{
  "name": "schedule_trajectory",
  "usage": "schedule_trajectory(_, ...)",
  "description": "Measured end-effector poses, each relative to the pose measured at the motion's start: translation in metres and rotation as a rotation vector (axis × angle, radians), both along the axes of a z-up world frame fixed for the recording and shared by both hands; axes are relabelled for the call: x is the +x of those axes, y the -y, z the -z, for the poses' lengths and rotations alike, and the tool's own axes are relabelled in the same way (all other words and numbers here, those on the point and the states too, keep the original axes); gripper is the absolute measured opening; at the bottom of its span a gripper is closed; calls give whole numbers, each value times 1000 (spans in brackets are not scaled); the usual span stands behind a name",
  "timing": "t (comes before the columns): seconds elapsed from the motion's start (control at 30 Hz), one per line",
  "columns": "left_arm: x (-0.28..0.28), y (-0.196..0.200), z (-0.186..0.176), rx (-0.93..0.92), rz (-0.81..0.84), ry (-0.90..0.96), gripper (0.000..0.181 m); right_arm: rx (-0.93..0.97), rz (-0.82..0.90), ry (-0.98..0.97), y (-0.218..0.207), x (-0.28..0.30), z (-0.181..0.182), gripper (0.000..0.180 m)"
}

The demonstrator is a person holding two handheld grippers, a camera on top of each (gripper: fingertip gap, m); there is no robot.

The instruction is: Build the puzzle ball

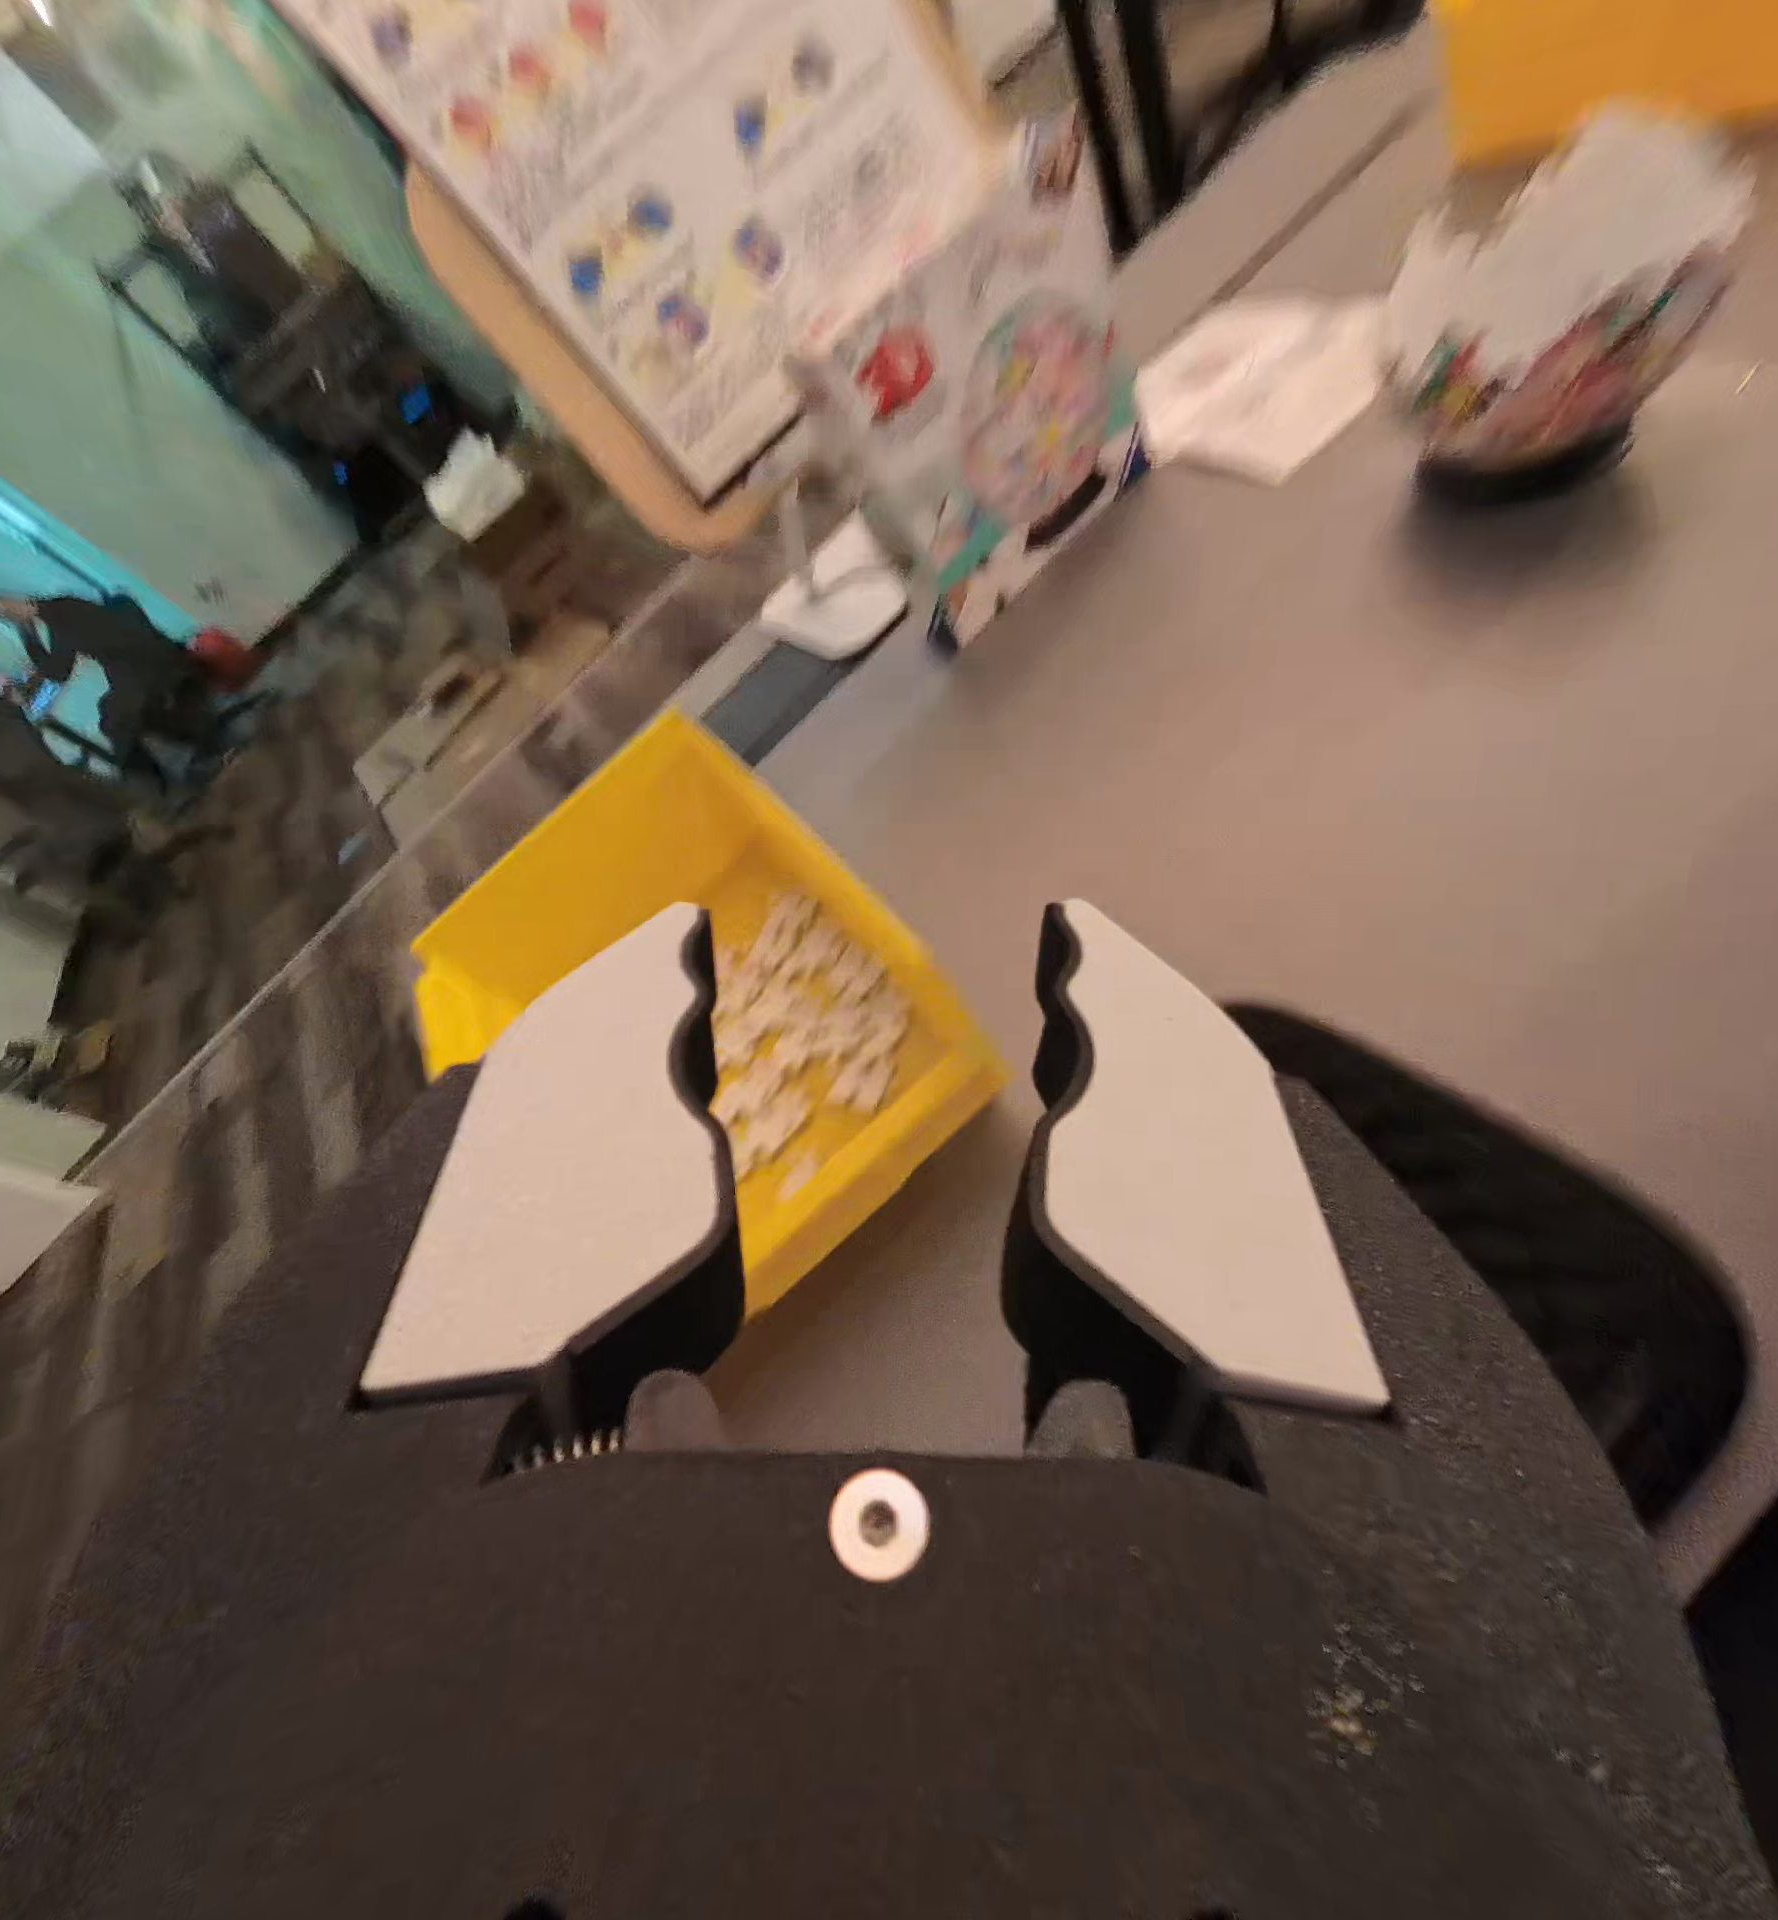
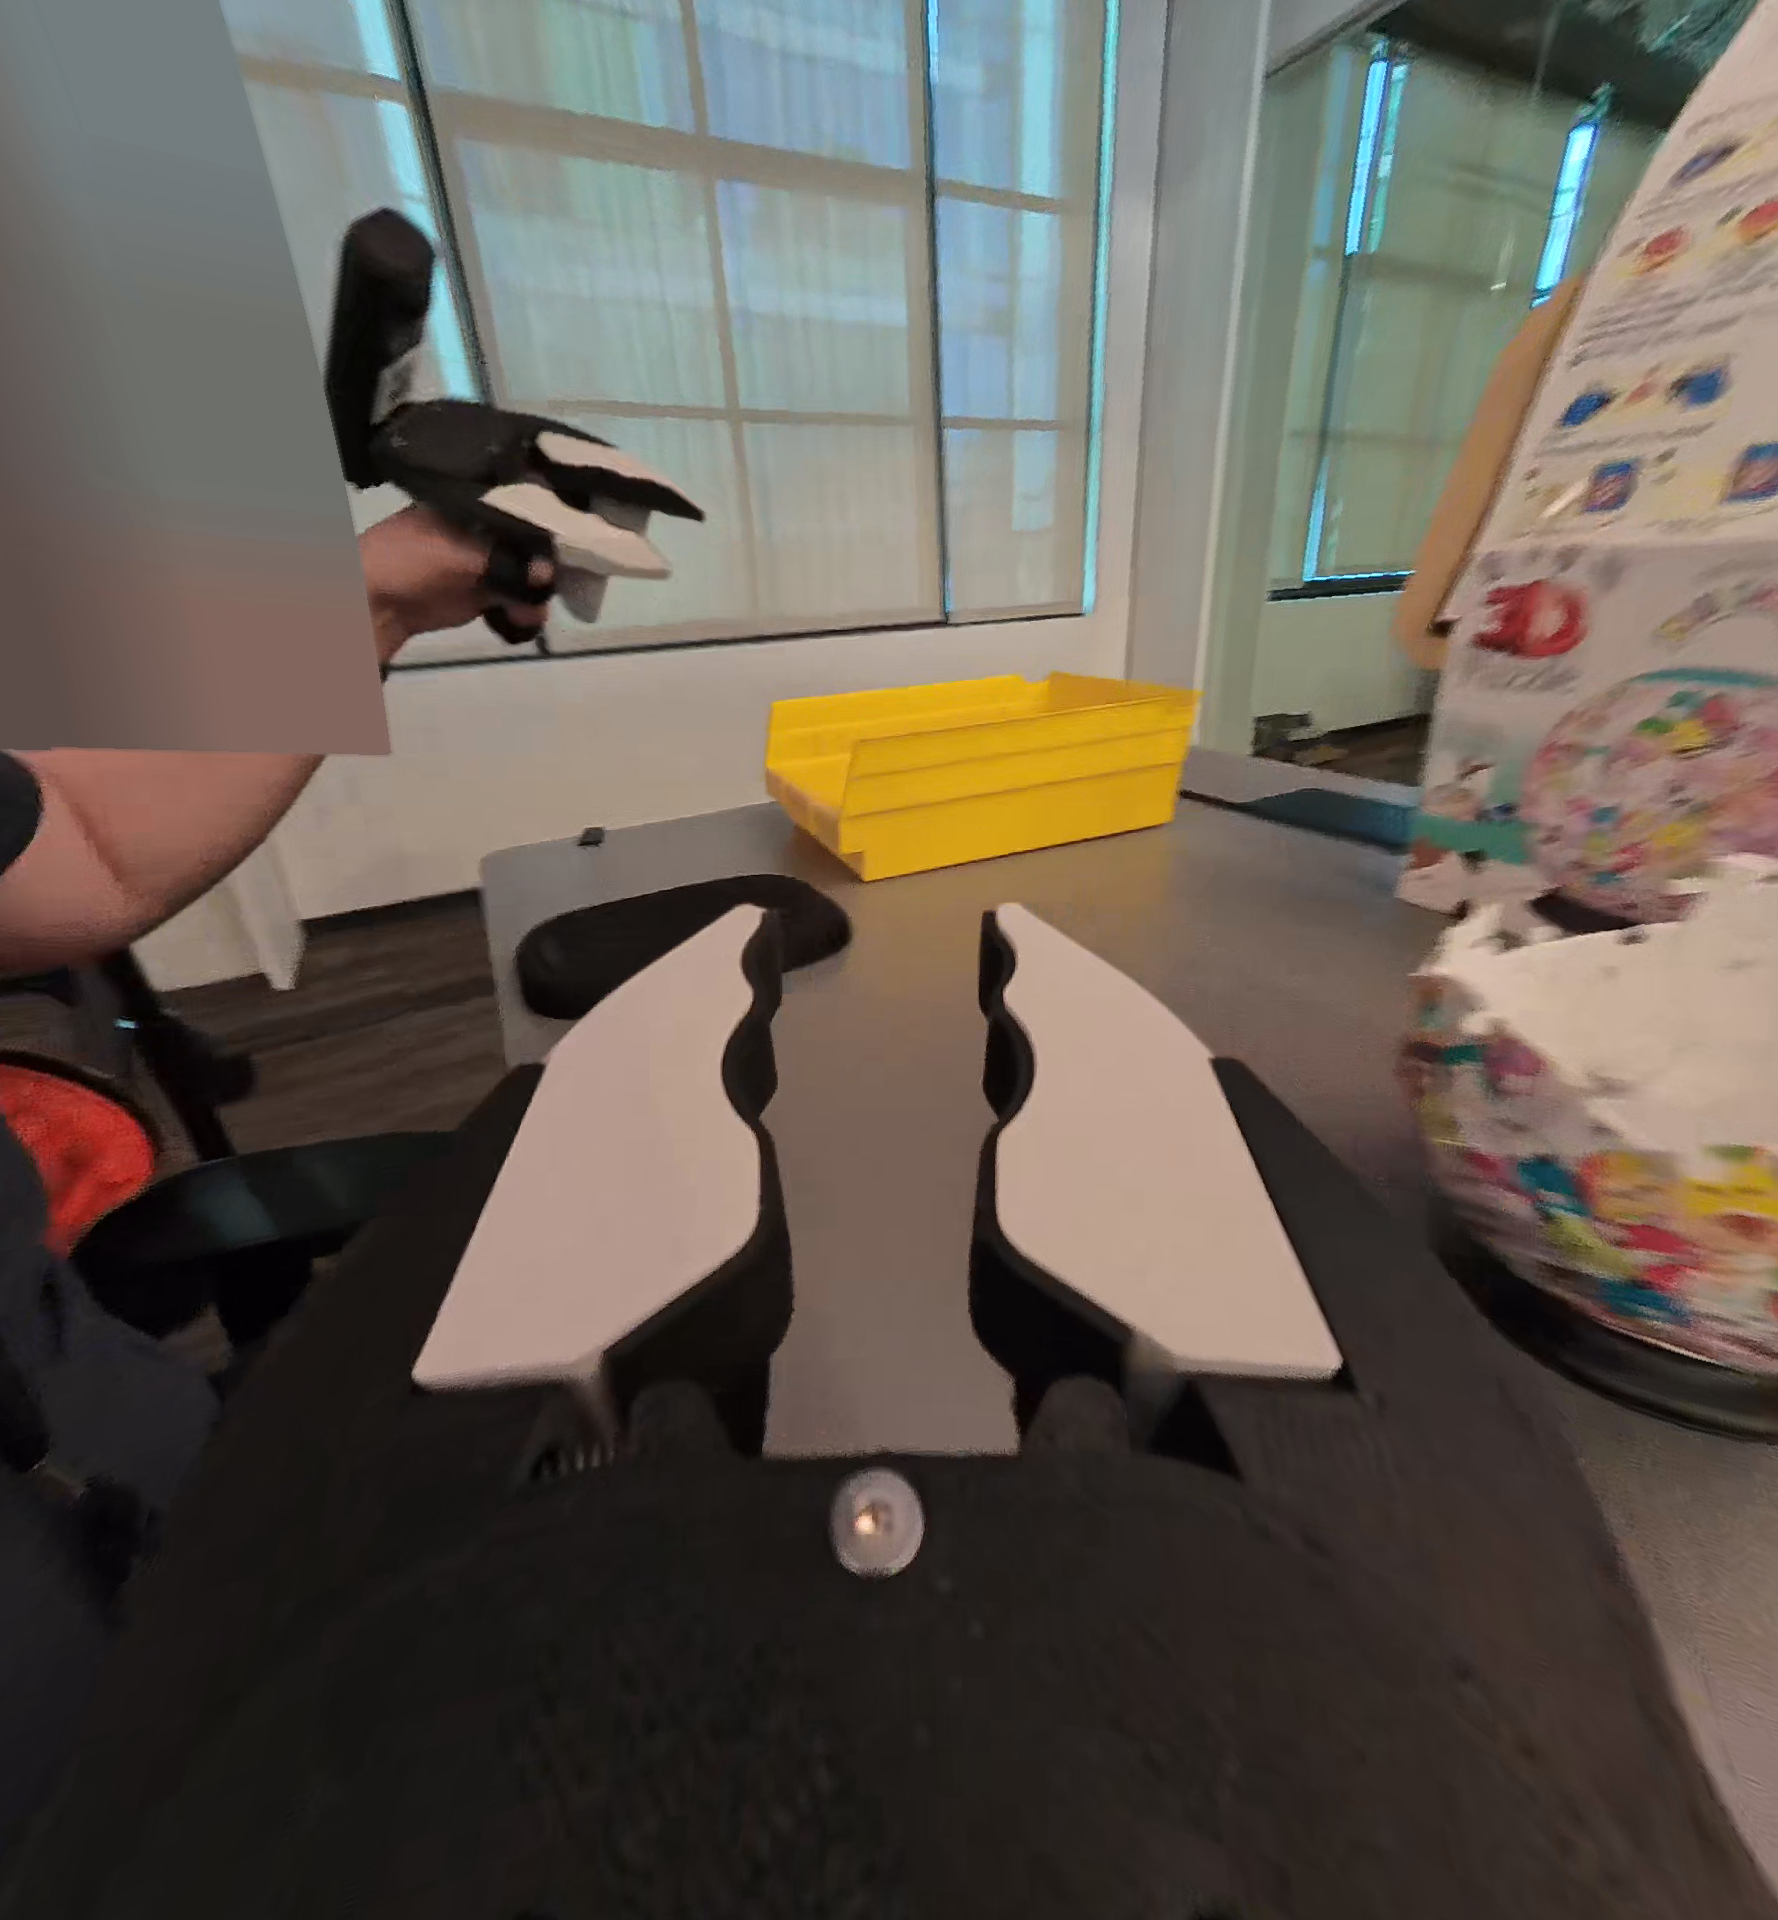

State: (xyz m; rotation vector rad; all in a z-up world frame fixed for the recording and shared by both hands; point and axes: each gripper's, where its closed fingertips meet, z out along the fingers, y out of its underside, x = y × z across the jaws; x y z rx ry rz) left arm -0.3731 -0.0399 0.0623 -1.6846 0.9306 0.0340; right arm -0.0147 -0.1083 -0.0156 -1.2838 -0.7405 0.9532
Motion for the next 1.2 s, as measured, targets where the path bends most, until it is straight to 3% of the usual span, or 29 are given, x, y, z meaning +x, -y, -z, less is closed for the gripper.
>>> schedule_trajectory(0.13,-51,-37,4,-163,-66,-204,56,-27,-8,-15,-25,-40,24,38)
schedule_trajectory(0.17,-57,-49,7,-191,-65,-224,56,-10,11,27,-30,-47,25,47)
schedule_trajectory(0.3,-66,-91,28,-300,-20,-196,47,188,144,166,-49,-60,23,46)
schedule_trajectory(0.4,-73,-114,43,-348,9,-190,47,157,118,205,-51,-74,34,46)
schedule_trajectory(0.6,-87,-148,70,-443,80,-345,43,193,215,299,-65,-76,42,45)
schedule_trajectory(0.9,-112,-207,85,-528,72,-499,39,293,299,499,-69,-85,58,45)
schedule_trajectory(1.03,-103,-204,81,-522,83,-372,37,300,324,520,-75,-85,60,45)
schedule_trajectory(1.2,-72,-179,13,-263,128,93,34,252,335,435,-88,-83,52,45)
